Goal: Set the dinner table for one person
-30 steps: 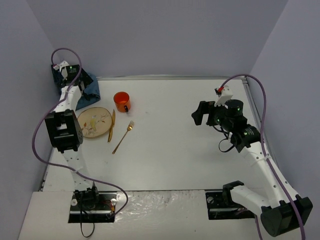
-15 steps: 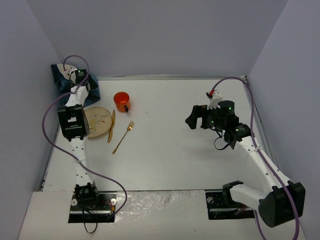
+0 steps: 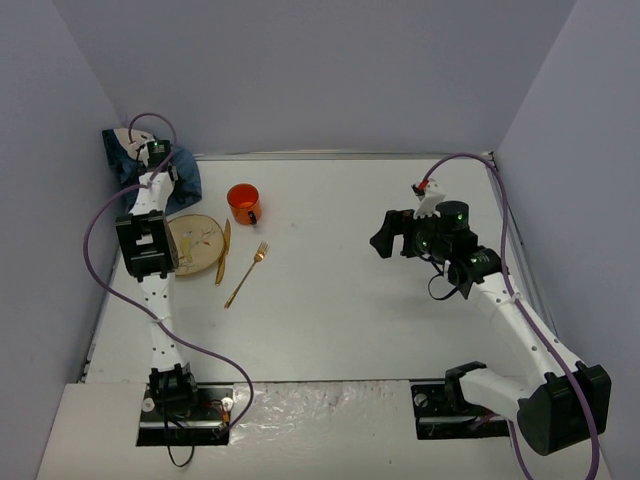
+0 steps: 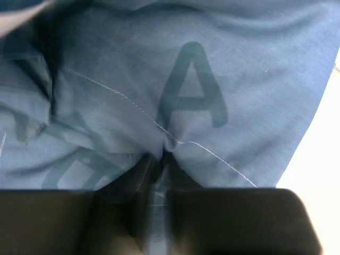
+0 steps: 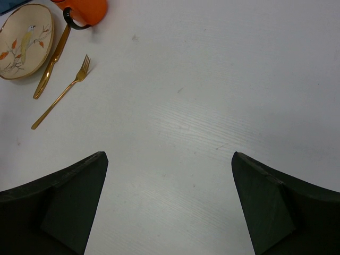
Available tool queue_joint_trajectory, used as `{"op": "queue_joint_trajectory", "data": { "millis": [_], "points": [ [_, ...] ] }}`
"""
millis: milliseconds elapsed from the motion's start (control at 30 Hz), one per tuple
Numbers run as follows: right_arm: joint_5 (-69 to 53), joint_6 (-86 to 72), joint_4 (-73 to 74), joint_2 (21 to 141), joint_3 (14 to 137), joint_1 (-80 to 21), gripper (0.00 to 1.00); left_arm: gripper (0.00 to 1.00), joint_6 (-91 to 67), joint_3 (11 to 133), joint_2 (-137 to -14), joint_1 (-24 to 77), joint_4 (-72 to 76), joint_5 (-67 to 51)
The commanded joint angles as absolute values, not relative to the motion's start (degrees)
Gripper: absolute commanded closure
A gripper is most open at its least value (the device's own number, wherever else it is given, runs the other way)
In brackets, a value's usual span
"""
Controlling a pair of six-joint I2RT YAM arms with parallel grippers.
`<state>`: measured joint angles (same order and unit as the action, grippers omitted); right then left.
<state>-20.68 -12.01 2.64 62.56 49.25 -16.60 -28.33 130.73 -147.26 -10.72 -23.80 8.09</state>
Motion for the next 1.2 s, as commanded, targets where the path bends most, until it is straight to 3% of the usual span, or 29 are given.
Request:
{"op": "queue_joint_trajectory", "data": {
  "millis": [0,200,533,1167],
  "points": [
    [-21.44,-12.44,-1.49,60.74,49.68,-16.96,0.01,1.0,-26.51,130.17,-145.13,-12.07,-25.77,3.82],
    [-21.36,-12.57,-1.41,59.53,49.28,-16.96,0.01,1.0,-25.83,126.52,-140.93,-14.48,-24.08,1.37],
    [-21.94,-12.9,-1.41,58.65,49.48,-17.05,0.01,1.0,-24.2,115.84,-123.5,-17.09,-13.59,-4.31],
    [-20.23,-14.31,-1.41,53.16,50.36,-17.23,0.0,1.0,-30.63,130.35,-99.65,-20.75,-15.11,-26.99]
  ]
}}
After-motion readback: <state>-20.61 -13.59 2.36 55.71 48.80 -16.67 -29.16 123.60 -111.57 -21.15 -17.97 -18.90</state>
